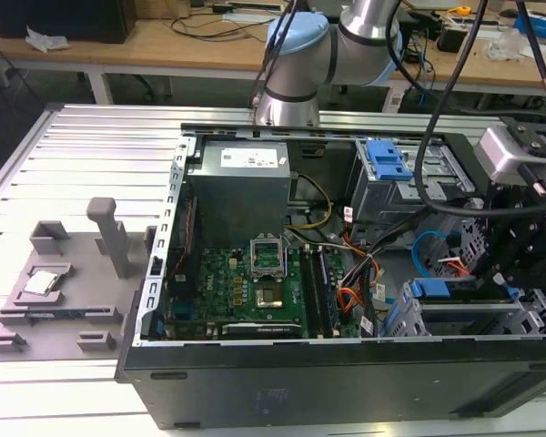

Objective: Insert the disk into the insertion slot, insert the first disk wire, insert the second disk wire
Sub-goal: 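Insert the first disk wire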

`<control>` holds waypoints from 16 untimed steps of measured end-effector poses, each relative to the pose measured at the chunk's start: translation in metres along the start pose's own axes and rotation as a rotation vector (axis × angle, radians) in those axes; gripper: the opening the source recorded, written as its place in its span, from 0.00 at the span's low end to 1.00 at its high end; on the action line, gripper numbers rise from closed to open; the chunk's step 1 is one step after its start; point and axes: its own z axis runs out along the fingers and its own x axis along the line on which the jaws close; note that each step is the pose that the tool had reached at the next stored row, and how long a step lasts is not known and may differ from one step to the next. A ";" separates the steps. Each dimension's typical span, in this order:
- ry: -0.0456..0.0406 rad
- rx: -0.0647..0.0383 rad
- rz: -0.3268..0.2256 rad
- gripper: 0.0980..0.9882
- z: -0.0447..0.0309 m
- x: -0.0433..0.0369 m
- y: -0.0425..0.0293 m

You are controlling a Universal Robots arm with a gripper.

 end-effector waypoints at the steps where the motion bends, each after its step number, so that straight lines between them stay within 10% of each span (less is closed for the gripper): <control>1: -0.0002 0.000 0.000 0.17 -0.0032 0.0000 0.0002; 10: -0.0003 0.002 0.000 0.01 -0.0499 -0.0004 0.0024; 16: -0.0005 0.003 0.000 0.01 -0.0544 -0.0004 0.0027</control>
